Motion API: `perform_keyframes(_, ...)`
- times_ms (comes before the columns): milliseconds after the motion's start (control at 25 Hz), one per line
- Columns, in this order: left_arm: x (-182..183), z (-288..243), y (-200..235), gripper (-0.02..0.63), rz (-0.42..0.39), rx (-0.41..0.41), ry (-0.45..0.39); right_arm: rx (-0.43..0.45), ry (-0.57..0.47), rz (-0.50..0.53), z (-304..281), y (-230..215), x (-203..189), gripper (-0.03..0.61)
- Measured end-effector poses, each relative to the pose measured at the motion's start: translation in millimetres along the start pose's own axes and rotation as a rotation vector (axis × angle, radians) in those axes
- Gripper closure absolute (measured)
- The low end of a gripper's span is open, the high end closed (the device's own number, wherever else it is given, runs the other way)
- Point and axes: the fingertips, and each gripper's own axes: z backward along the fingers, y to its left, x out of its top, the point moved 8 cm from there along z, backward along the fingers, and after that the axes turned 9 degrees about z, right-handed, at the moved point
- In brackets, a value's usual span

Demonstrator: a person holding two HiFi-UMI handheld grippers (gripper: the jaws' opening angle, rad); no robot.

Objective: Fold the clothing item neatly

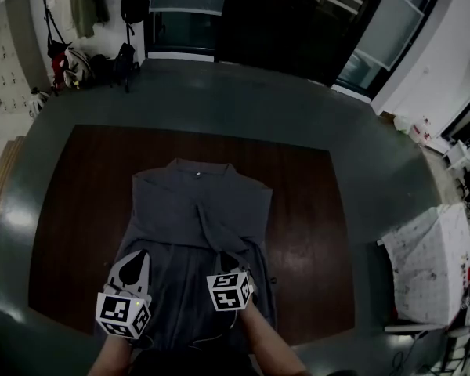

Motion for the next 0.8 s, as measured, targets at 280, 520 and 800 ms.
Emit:
perform_keyframes(280, -0.5, -2.9, -1.2, 0.606, -0.004, -0.018, -0.003, -0.100, -0.069, -0.050, 11.2, -54.5, 16.1, 0.589)
perform_keyframes(520, -1.2, -10.5, -5.5, 0.606, -0.011, -0.024, 0.015, -0.186, -0.112, -0.102, -1.2, -121.1, 40.8, 0.589)
perform_keyframes(800, -1.2, -29.8, -16.3, 0.606, -0.008, -0.031, 0.019, 0.185, -0.109, 0.034, -6.0, -74.9, 33.7, 0.520)
